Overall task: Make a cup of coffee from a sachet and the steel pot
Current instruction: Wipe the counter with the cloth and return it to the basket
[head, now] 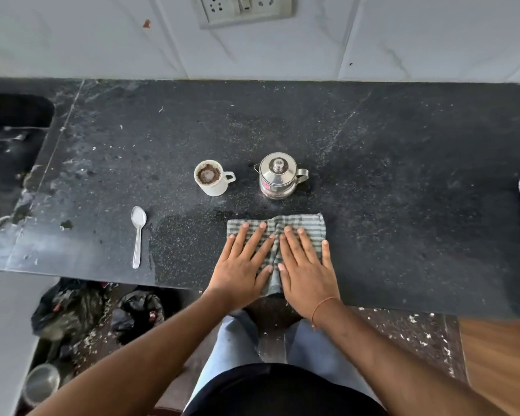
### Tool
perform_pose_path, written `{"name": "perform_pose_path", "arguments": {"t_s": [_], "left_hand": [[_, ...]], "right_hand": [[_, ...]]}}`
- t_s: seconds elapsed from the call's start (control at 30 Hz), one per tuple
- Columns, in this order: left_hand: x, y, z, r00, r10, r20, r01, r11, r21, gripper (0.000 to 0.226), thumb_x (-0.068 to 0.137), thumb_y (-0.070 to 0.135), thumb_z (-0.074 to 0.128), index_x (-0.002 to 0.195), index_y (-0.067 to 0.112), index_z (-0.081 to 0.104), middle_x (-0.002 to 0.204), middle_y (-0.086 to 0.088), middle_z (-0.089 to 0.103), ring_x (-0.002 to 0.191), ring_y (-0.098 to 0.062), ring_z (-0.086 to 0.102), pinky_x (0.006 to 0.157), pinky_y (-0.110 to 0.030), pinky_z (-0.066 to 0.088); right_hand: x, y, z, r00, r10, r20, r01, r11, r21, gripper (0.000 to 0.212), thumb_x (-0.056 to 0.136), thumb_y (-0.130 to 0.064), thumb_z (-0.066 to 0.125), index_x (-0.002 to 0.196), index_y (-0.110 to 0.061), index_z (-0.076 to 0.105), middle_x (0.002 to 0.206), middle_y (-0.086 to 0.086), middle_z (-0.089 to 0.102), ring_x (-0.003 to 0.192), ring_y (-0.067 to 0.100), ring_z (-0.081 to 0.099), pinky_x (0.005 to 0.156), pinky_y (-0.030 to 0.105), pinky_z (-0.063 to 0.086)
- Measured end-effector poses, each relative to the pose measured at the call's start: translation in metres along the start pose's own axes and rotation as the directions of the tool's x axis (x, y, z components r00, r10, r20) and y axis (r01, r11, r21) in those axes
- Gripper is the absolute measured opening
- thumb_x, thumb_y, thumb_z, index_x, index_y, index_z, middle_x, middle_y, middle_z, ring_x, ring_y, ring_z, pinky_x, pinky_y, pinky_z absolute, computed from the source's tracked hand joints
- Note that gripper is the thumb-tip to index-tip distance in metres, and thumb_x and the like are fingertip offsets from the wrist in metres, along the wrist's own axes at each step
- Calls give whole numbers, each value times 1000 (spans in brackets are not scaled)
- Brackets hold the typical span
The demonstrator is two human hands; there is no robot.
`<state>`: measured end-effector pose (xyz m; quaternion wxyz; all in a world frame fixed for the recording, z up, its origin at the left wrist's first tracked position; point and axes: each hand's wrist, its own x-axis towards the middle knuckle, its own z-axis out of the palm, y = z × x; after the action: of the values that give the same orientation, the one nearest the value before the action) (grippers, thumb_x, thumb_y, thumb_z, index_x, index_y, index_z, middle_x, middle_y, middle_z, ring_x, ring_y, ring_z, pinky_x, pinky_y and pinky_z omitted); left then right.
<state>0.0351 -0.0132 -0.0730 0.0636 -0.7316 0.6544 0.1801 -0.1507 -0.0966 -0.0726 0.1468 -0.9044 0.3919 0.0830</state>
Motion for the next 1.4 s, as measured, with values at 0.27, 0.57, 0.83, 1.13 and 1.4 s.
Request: {"name": "perform_pose_path", "arguments": {"t_s": [0.27, 0.57, 0.83, 1.13, 1.4], "left_hand": [[-49, 6, 0, 994, -75, -79, 61, 983, -171, 72, 113, 59, 29, 175, 35, 1, 184, 6, -6, 170, -31, -4, 132, -64, 19], [-33, 10, -21, 785, -620, -11, 489, 629, -604, 82, 97, 60, 71, 159, 15, 41, 155, -6, 36, 143, -34, 38, 123, -50, 34], [-26, 6, -15, 785, -619, 14, 437, 538, -721, 82, 90, 37, 89, 157, 16, 47, 108, 14, 69, 117, -22, 59, 105, -40, 52], [-34, -7, -39, 877, -467, -116, 263, 668, -696, 37, 107, 40, 63, 74, 25, 58, 81, 4, 64, 73, -12, 62, 63, -34, 44], [-16, 10, -72, 893, -425, -147, 149, 588, -795, 28, 112, 42, 55, 89, 30, 65, 77, 10, 74, 72, -3, 67, 63, -31, 48]], "right_hand": [[-47, 24, -18, 998, -63, -15, 62, 998, -8, 69, 107, -51, 40, 170, -27, 24, 179, -8, 14, 164, 24, 16, 128, 68, 12], [-20, 38, -56, 875, 483, 25, -470, 837, 280, 88, 90, -54, 75, 158, -13, 36, 146, 9, 52, 135, 32, 49, 104, 47, 52], [-13, 11, -51, 809, 575, 123, -561, 692, 455, 34, 98, -29, 69, 128, -17, 58, 126, 5, 70, 115, 32, 66, 88, 42, 57], [-18, 7, -61, 767, 587, 258, -566, 431, 703, 19, 94, -39, 70, 95, -20, 66, 100, 4, 73, 84, 23, 70, 71, 38, 55], [-47, 35, -80, 796, 529, 295, -388, 71, 919, 19, 96, -32, 77, 108, -19, 72, 106, 5, 80, 101, 26, 77, 93, 53, 63]]}}
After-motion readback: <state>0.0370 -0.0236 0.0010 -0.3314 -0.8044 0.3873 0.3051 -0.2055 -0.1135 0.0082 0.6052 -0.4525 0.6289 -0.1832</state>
